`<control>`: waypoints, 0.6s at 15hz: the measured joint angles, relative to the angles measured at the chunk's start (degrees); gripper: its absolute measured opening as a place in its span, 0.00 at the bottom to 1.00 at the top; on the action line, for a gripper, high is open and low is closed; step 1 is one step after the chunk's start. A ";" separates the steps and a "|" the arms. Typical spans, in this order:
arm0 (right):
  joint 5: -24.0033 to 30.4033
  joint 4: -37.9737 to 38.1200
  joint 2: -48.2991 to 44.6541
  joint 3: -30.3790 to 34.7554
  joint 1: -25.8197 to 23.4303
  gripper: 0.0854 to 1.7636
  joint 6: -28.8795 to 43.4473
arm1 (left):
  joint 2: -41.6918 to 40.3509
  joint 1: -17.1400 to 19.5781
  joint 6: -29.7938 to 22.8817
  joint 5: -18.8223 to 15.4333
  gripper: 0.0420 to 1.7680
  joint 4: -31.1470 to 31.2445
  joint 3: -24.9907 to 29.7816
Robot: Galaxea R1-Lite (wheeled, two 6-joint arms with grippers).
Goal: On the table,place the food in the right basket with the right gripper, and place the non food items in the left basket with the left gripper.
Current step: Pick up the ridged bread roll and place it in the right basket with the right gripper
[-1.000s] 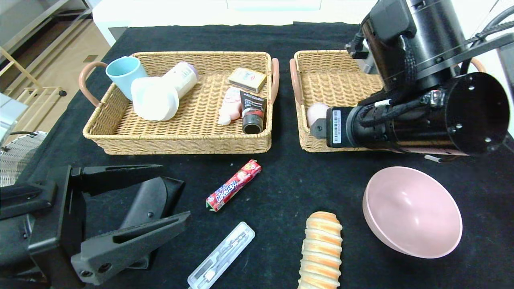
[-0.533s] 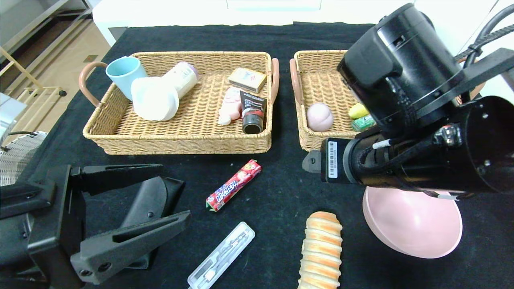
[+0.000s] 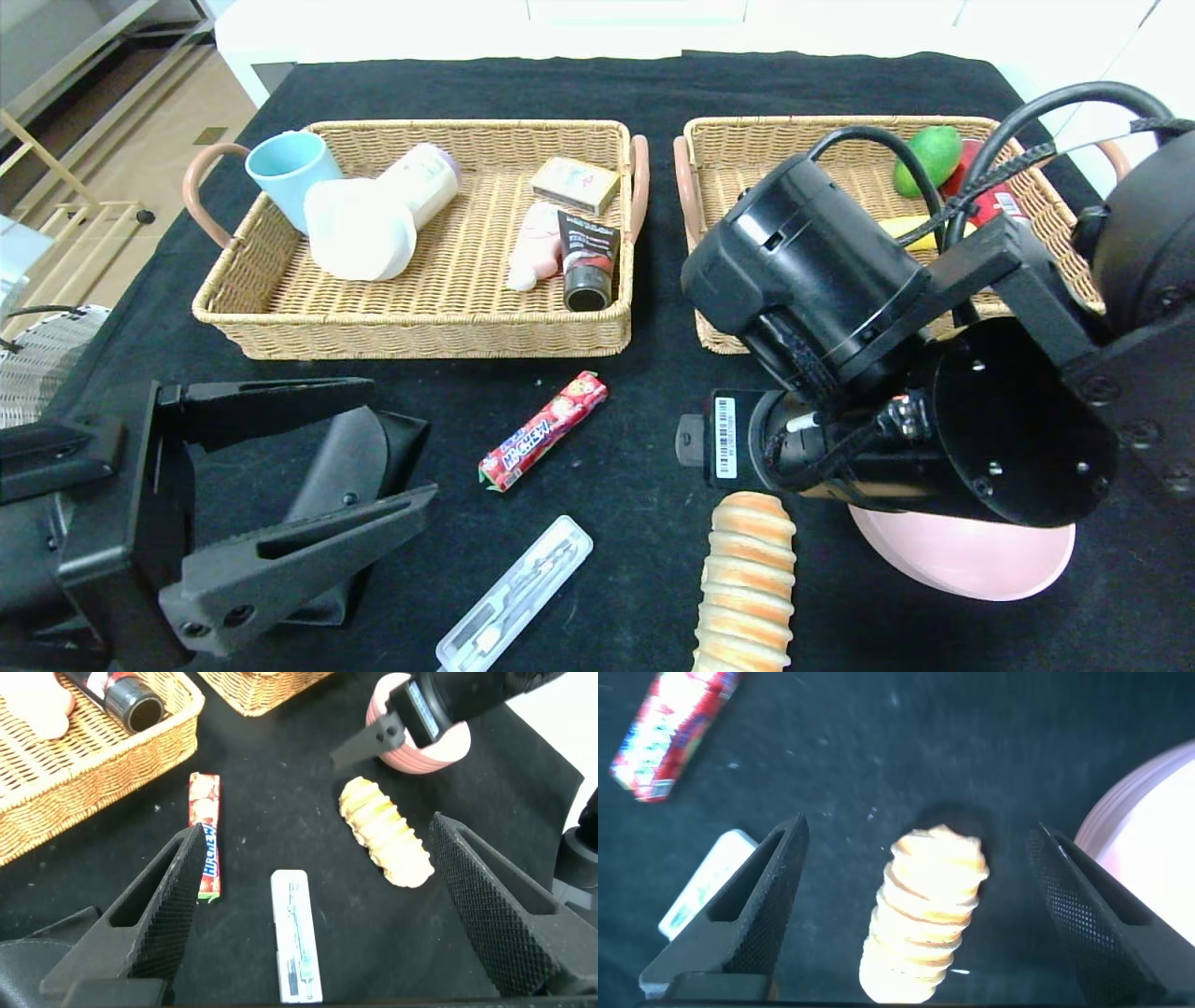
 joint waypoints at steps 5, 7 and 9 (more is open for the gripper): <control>0.54 6.21 0.82 0.22 1.24 0.96 6.39 | 0.00 0.05 -0.05 0.00 0.97 0.00 0.00; 2.52 7.96 0.90 0.28 2.49 0.96 8.11 | 0.00 0.05 -0.06 -0.02 0.97 0.02 0.00; 4.18 8.09 0.93 0.35 2.78 0.96 8.98 | 0.02 0.05 -0.05 -0.02 0.97 0.02 0.00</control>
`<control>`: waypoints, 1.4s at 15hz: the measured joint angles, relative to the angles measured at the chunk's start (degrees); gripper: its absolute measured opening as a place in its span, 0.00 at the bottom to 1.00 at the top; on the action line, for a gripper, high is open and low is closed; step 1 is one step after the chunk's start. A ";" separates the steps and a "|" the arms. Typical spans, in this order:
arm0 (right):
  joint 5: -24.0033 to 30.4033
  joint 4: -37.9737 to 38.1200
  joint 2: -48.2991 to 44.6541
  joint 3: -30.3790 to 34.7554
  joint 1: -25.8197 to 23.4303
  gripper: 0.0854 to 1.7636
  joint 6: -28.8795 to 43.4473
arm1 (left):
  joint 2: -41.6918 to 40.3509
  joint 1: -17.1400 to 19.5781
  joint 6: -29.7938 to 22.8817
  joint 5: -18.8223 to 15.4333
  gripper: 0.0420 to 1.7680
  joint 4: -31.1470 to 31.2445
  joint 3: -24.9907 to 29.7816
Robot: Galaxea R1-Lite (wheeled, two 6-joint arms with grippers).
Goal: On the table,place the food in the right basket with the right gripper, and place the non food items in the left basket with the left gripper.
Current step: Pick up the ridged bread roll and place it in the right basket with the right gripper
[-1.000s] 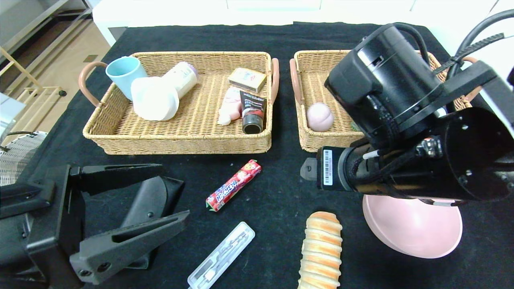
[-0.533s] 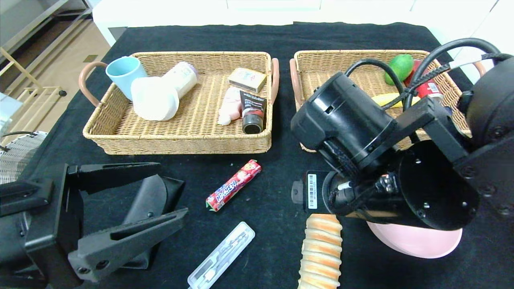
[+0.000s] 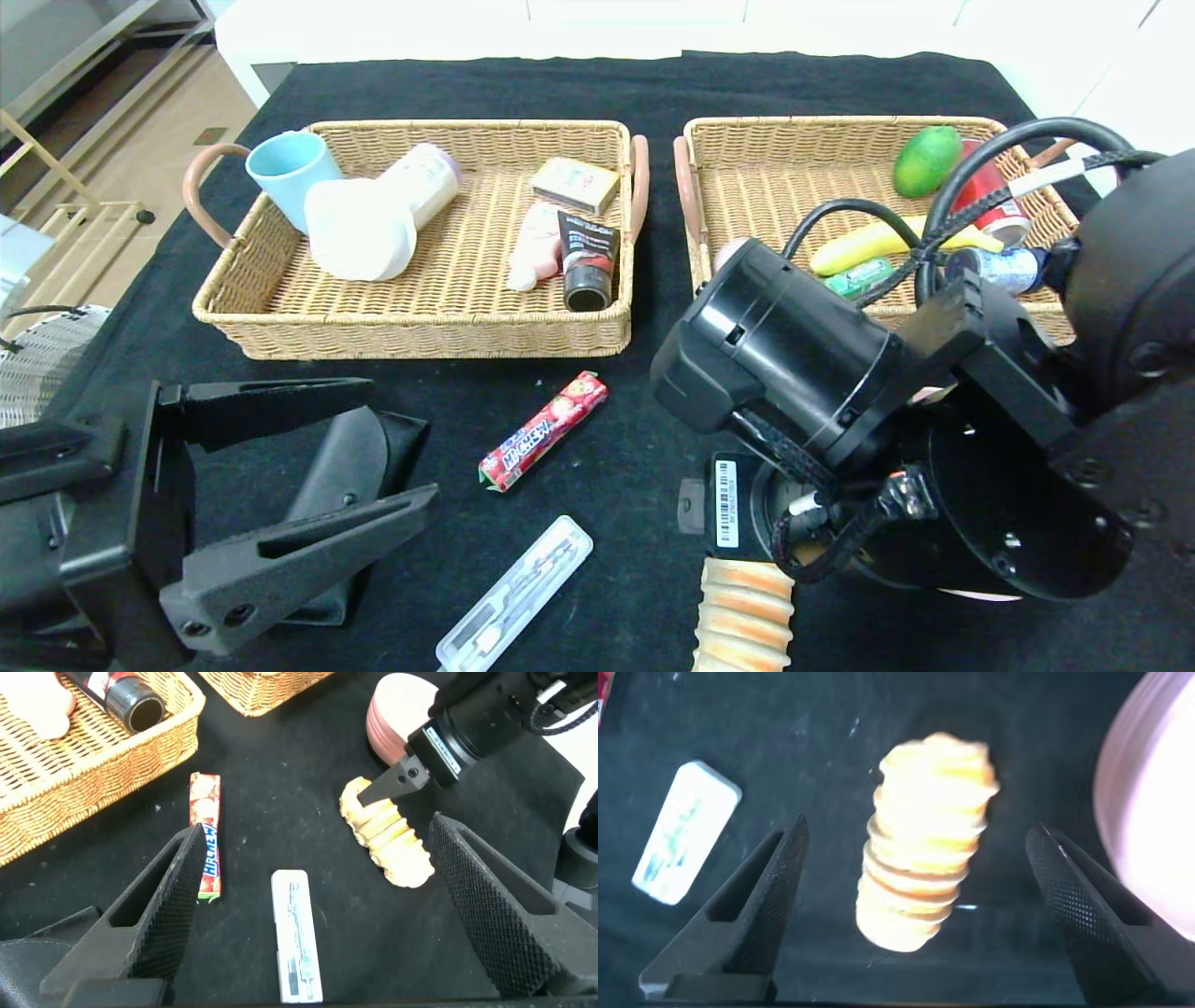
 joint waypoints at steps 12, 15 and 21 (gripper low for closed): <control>1.21 0.09 5.40 1.41 0.15 0.97 3.75 | -0.22 0.00 0.05 0.00 0.97 -0.09 -0.02; 0.99 0.09 6.34 1.52 -0.05 0.97 4.41 | -0.28 0.00 0.07 0.00 0.97 -0.09 -0.02; 1.16 0.09 7.23 1.61 -0.29 0.97 4.52 | -0.30 0.00 0.07 0.00 0.97 -0.09 -0.02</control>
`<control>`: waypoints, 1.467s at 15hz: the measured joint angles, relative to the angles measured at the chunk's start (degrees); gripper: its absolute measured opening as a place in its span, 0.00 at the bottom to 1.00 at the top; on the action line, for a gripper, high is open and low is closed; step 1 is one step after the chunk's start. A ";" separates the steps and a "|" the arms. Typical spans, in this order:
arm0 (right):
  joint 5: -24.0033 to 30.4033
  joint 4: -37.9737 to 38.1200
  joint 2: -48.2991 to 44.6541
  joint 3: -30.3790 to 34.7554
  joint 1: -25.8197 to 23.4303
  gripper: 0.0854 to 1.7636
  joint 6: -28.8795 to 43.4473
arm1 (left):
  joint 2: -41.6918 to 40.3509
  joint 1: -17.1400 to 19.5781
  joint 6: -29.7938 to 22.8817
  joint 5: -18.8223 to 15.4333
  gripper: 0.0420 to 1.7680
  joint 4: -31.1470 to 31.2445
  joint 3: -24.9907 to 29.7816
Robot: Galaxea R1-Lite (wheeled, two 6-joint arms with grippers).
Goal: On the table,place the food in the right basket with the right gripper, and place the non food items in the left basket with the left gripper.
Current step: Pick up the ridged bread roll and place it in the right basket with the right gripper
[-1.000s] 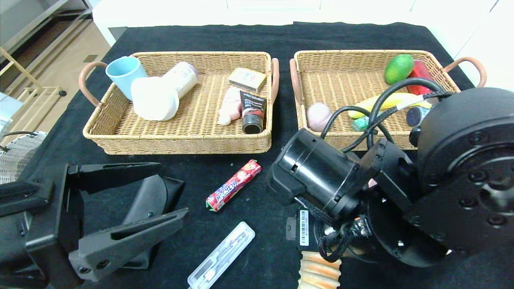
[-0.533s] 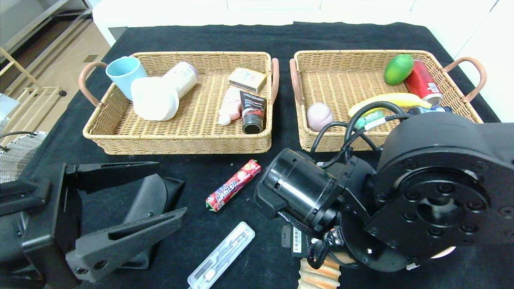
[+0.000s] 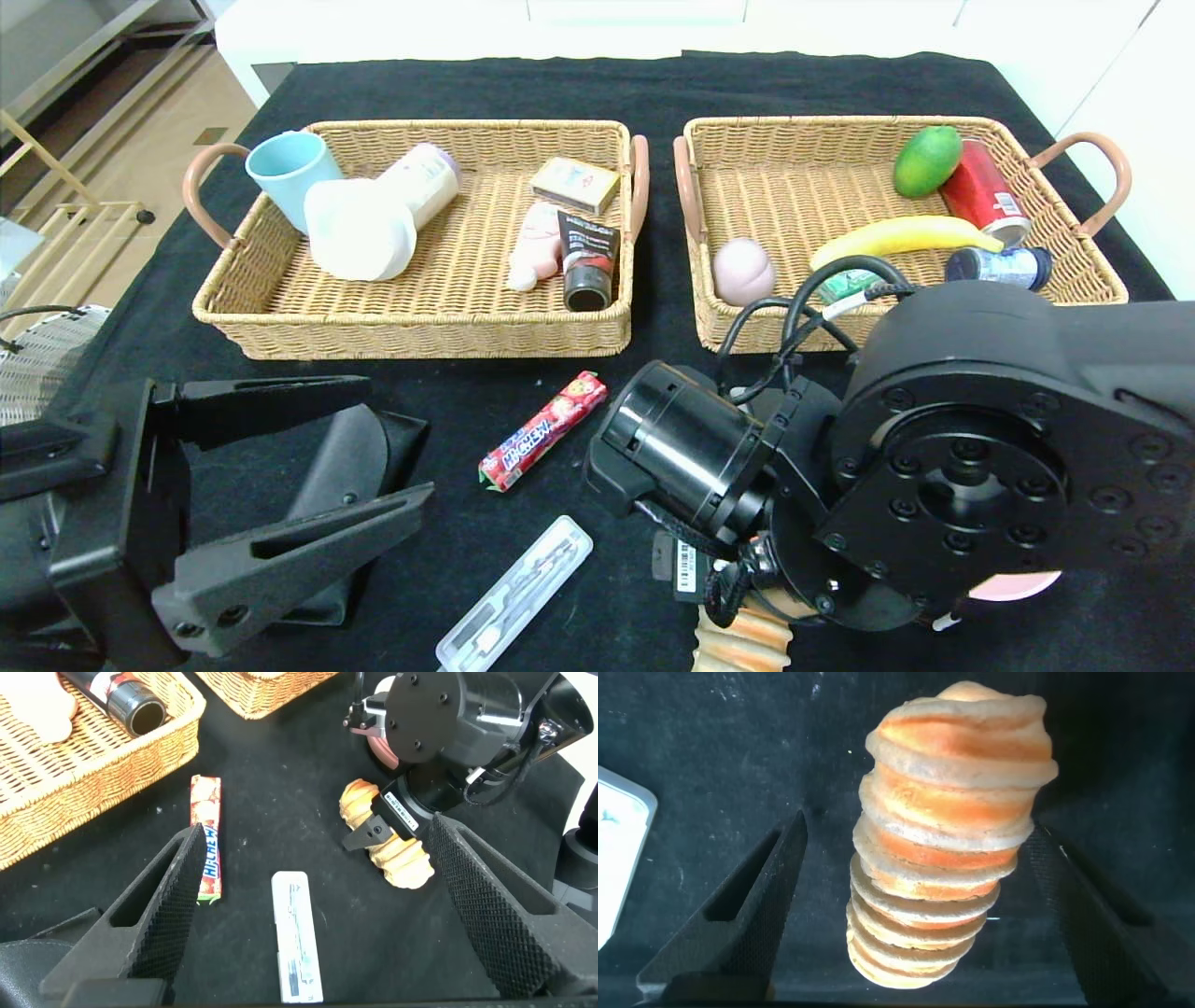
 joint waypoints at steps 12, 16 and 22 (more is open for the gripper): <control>0.06 -0.02 0.96 0.10 -0.11 0.22 0.99 | -0.02 0.17 0.41 0.00 0.97 0.02 0.11; 0.09 0.00 0.94 0.10 -0.22 0.20 0.96 | -0.02 0.17 0.44 0.02 0.97 0.02 0.11; 0.16 0.04 0.85 0.07 -0.15 0.19 0.80 | 0.00 0.17 0.52 0.02 0.97 0.04 0.11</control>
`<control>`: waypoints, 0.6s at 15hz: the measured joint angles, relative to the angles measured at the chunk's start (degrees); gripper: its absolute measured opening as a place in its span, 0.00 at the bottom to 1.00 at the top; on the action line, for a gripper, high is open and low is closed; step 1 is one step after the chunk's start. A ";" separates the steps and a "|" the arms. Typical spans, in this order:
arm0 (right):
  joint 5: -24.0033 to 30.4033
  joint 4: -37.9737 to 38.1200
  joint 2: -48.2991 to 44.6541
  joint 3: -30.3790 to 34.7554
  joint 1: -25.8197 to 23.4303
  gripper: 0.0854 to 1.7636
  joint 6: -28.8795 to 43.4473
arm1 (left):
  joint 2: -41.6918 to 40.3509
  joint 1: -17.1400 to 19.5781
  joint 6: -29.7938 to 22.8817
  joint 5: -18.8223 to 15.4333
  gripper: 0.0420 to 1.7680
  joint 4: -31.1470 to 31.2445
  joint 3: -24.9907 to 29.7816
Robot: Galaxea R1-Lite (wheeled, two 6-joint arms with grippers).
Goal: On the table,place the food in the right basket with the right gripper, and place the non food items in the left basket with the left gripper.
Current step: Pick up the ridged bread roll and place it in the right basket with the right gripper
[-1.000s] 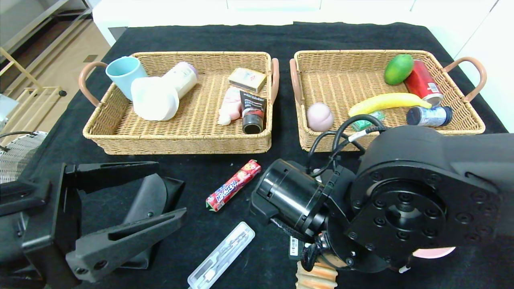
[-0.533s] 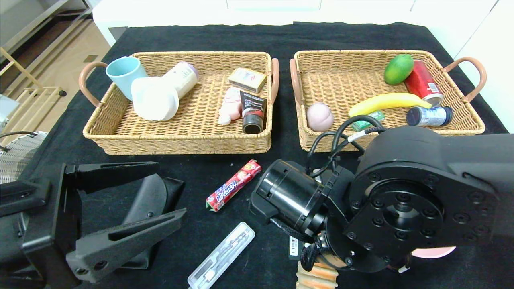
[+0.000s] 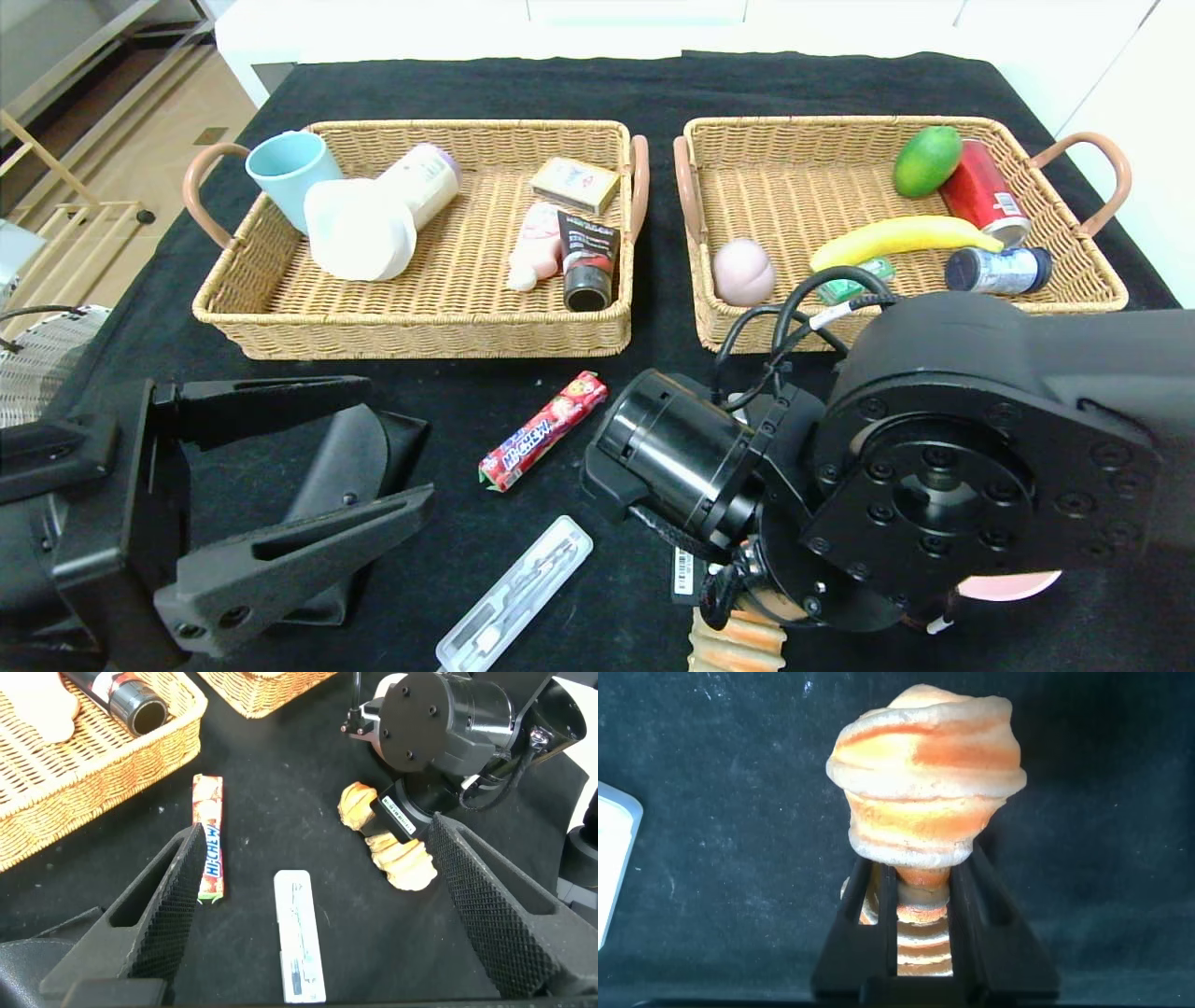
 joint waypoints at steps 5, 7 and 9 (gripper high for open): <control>-0.10 0.18 -3.61 -0.74 0.11 0.18 -2.21 | 0.28 0.00 0.00 0.00 0.97 0.05 0.09; -0.16 0.16 -5.81 -1.40 0.12 0.18 -4.52 | 0.35 0.00 0.00 -0.02 0.97 0.05 0.11; -0.21 0.13 -7.69 -2.83 0.41 0.18 -7.20 | 0.41 0.00 0.00 -0.02 0.97 0.05 0.12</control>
